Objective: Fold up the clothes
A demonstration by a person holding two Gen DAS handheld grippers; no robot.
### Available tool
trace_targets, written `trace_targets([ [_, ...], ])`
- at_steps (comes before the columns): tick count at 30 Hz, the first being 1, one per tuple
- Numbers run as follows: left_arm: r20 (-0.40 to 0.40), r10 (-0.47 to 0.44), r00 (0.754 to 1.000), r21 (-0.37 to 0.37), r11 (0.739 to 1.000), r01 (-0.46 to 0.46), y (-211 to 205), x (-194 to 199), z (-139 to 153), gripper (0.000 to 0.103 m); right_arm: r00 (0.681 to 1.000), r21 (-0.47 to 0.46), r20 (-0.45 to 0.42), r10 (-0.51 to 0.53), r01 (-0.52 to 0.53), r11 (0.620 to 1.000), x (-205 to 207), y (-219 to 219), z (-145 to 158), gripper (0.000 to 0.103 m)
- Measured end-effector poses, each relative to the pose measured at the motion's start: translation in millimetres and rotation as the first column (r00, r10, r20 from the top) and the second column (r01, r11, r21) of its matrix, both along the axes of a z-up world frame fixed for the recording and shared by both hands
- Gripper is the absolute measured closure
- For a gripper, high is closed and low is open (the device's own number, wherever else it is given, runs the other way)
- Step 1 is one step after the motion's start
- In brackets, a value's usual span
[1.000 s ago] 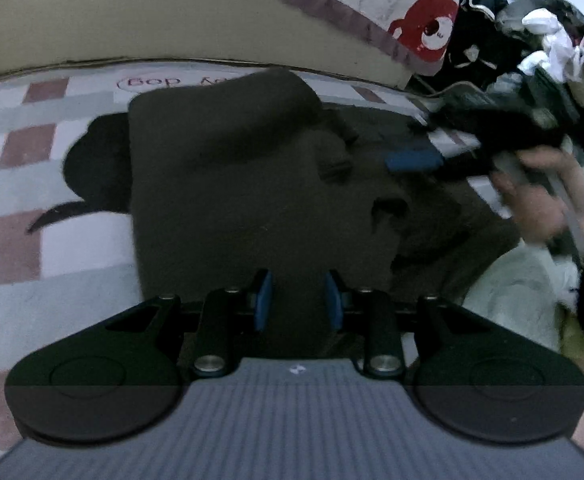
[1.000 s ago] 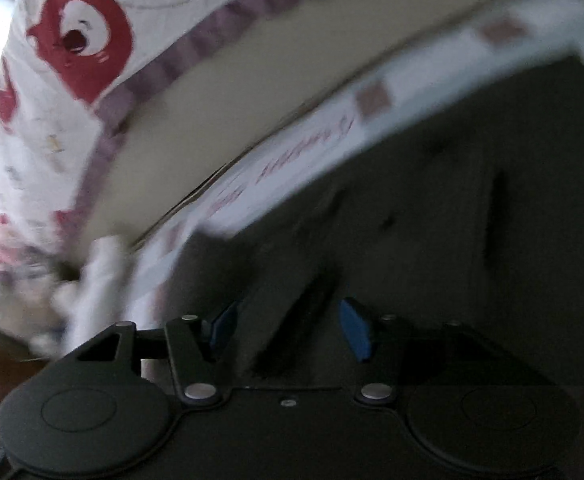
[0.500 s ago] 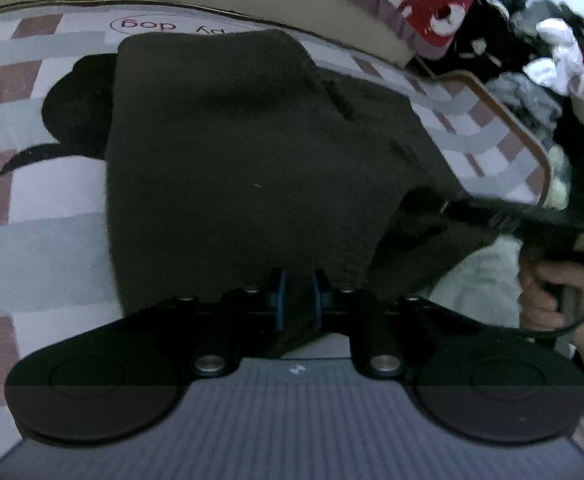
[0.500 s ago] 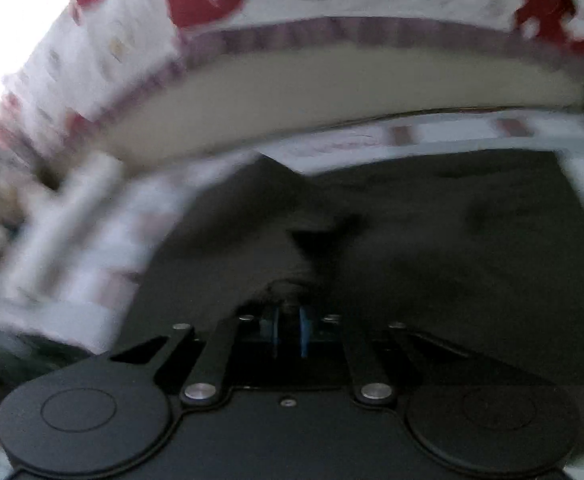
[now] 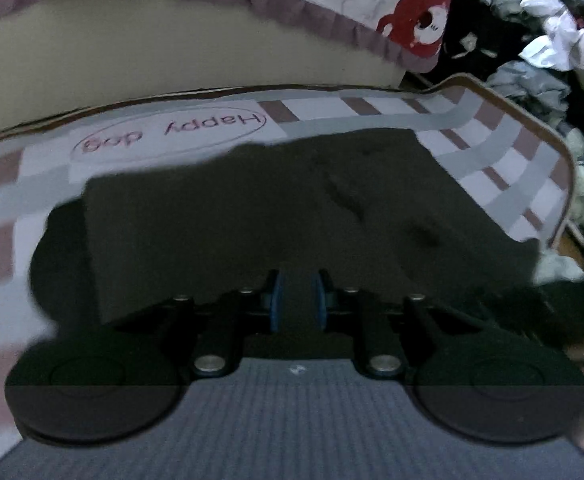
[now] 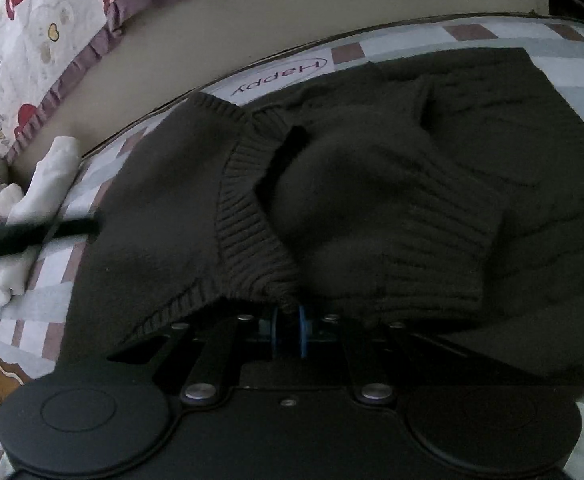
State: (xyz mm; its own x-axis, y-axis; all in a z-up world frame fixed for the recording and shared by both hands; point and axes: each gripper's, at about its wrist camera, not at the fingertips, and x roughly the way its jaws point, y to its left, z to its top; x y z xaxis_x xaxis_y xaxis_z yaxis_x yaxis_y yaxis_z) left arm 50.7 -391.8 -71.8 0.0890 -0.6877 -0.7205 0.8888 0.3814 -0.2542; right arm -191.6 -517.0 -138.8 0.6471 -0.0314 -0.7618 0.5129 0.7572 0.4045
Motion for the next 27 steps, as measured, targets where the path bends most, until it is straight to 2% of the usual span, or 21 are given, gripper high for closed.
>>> trace_targets([
  [3, 0.044, 0.057, 0.997, 0.074, 0.995, -0.060, -43.3, 25.1, -14.2, 0.086, 1.000, 0.008, 0.009, 0.009, -0.009, 1.000, -4.0, 0.2, -1.7, 0.092],
  [6, 0.040, 0.119, 0.992, 0.133, 0.983, -0.124, -71.3, 53.1, -36.4, 0.086, 0.999, 0.016, 0.018, 0.027, -0.027, 0.999, -4.7, -1.1, -3.4, 0.092],
  [9, 0.116, 0.134, 0.984, 0.129, 0.980, -0.148, -85.2, 52.4, -36.0, 0.086, 0.999, 0.033, 0.012, 0.033, -0.034, 0.999, -3.9, -4.8, -7.0, 0.092],
  [13, 0.136, 0.192, 0.972, 0.124, 0.970, -0.209, -92.8, 45.3, -37.1, 0.088, 0.999, 0.041, 0.009, 0.039, -0.039, 0.998, -1.0, -7.5, -8.3, 0.092],
  [17, 0.158, 0.174, 0.972, 0.055, 0.981, -0.185, -78.2, 12.4, -7.7, 0.088, 0.998, 0.063, 0.000, 0.056, -0.055, 0.996, -1.7, -10.0, -7.7, 0.090],
  [20, 0.173, 0.160, 0.972, 0.004, 0.987, -0.163, -67.1, -12.7, 14.5, 0.073, 0.999, 0.143, -0.004, 0.050, -0.048, 0.989, -11.3, -20.3, 2.5, 0.077],
  [22, 0.143, 0.123, 0.982, 0.009, 0.992, -0.125, -58.7, -36.4, 26.7, 0.069, 0.999, 0.105, 0.036, 0.018, -0.022, 0.994, -32.1, -32.7, 28.7, 0.059],
  [23, 0.126, 0.103, 0.987, 0.016, 0.994, -0.106, -54.5, -48.3, 30.6, 0.069, 0.998, 0.075, 0.058, -0.010, 0.006, 0.997, -45.4, -41.3, 42.2, 0.037],
  [24, 0.109, 0.084, 0.990, 0.024, 0.996, -0.087, -50.4, -59.7, 33.8, 0.069, 0.996, 0.067, 0.077, -0.054, 0.049, 0.997, -60.5, -51.7, 50.9, 0.029],
  [27, 0.062, 0.058, 0.996, 0.056, 0.997, -0.061, -40.4, -81.5, 26.4, 0.069, 0.965, 0.135, 0.108, -0.240, 0.225, 0.965, -115.0, -87.3, 56.2, 0.029],
])
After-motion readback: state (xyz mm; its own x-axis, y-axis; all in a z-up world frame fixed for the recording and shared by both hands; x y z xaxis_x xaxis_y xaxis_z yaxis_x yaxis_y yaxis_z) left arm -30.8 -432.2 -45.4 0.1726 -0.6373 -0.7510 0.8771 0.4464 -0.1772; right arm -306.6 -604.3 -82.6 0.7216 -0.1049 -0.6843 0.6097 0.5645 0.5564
